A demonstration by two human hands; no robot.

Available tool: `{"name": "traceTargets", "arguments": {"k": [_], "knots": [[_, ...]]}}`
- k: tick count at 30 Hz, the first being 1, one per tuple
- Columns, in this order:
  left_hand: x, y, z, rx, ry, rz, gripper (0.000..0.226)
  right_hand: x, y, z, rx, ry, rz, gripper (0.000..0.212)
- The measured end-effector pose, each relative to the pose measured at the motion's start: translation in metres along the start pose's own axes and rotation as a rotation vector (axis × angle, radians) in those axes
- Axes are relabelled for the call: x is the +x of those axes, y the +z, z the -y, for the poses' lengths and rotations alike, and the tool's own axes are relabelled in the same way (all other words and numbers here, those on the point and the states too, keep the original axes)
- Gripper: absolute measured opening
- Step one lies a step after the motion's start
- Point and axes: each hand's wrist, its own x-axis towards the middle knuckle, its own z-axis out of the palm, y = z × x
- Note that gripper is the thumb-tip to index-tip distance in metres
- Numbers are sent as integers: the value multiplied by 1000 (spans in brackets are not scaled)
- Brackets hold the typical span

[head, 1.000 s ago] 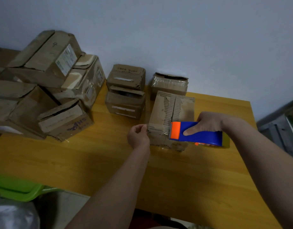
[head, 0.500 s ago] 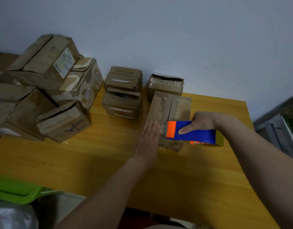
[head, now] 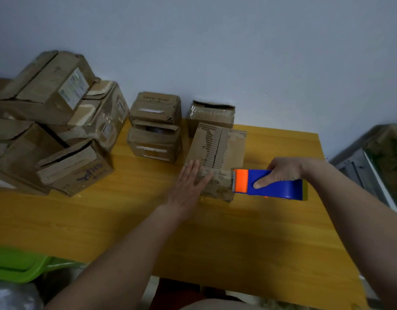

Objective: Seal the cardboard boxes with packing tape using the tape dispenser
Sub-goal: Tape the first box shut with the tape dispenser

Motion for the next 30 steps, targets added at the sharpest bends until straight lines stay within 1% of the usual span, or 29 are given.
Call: {"name": "traceTargets", "arguments": {"k": [1, 2, 4, 5, 7, 9, 13, 14, 18, 19, 25, 30], "knots": [[1, -2, -3, 4, -7, 6, 98, 0, 0, 0, 4, -2, -3, 79], [2, -4, -8, -8, -31, -9, 94, 0, -1, -1, 7, -3, -6, 80], [6, -7, -24, -51, -68, -75, 79, 1, 0, -2, 9, 0, -4, 83], [8, -7, -32, -49, -55, -94, 76, 1, 0, -2, 6, 0, 1, 83], [10, -1, -43, -15, -4, -64, 86, 1, 1, -2, 7, 1, 15, 80], [12, 5, -45, 51, 7, -30, 97, 0, 2, -4, 27, 3, 15, 76], [15, 1, -41, 118, 1, 15, 93, 0, 6, -9, 31, 15, 15, 62], [15, 0, -40, 119, -1, 21, 93, -2, 6, -13, 23, 19, 16, 61], [16, 0, -41, 124, -6, 25, 97, -16, 2, -40, -23, 51, 41, 75], [15, 0, -41, 126, -10, 29, 97, -18, 2, -45, -24, 60, 45, 76], [19, 0, -44, 136, -32, 32, 95, -23, 5, -53, 40, 48, 39, 52], [20, 2, -44, 152, -37, 30, 96, -25, 9, -51, 96, 80, 57, 42]]}}
